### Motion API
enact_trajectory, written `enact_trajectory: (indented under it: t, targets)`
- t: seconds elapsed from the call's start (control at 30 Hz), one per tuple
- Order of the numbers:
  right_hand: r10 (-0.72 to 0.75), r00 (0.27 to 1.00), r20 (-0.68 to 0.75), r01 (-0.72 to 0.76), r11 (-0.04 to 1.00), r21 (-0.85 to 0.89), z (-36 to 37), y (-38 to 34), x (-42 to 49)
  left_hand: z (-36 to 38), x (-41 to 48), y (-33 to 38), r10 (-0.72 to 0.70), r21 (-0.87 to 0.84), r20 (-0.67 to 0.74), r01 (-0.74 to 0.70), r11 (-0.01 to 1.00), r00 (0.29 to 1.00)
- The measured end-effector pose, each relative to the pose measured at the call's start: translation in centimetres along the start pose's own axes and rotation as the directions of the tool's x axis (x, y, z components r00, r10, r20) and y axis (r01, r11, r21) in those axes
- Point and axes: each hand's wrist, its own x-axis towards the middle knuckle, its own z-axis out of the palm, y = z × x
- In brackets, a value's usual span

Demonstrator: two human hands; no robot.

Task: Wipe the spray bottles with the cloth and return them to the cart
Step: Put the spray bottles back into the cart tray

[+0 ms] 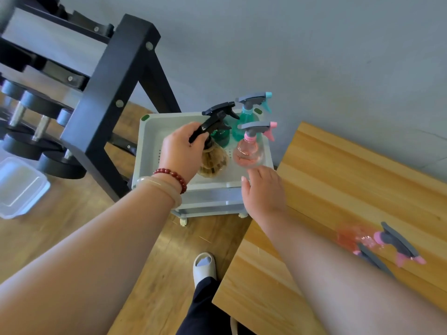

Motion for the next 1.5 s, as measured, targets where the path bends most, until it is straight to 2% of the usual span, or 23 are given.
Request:
enact_trajectory:
  t: [0.17,0.33,0.47,0.6,0.83,1.17,1.5]
  targets:
    - [0.040,0.995,0.089,-0.038,0.999,-0.024,2.6,-0.4,1.7,1.4,2.7,-2.2,-0.013,-0.003,0.082,0.014,1.000,0.997]
    - [0.070,0.986,0.151,-0.053,0.992,-0.112,4.1,0.2,3.1,3.0,4.9,-3.3,0.015,0.072,0.220,-0.031,0.997,0.975]
    - [0.060,0.993,0.105,-0.038,0.979,-0.200,5.3,0.9,3.5,3.8,5.7,-3.8,0.059,0.106,0.275,-0.091,0.990,0.960]
    - [0.048,0.994,0.095,-0.027,0.976,-0.215,5.7,1.1,3.8,3.9,6.0,-4.3,0.095,0.119,0.310,-0.138,0.983,0.946]
    - [0.037,0.993,0.114,-0.013,0.979,-0.205,6.0,1.5,4.1,4.2,6.1,-4.1,0.121,0.117,0.305,-0.163,0.980,0.945]
    - [-0.009,0.998,0.057,0.020,0.981,-0.192,5.8,1.9,3.6,4.2,6.1,-3.7,0.153,0.145,0.294,-0.202,0.969,0.943]
    - [-0.022,0.981,0.195,0.061,0.979,-0.195,5.4,2.0,3.7,4.0,5.6,-3.8,0.162,0.187,0.290,-0.222,0.957,0.943]
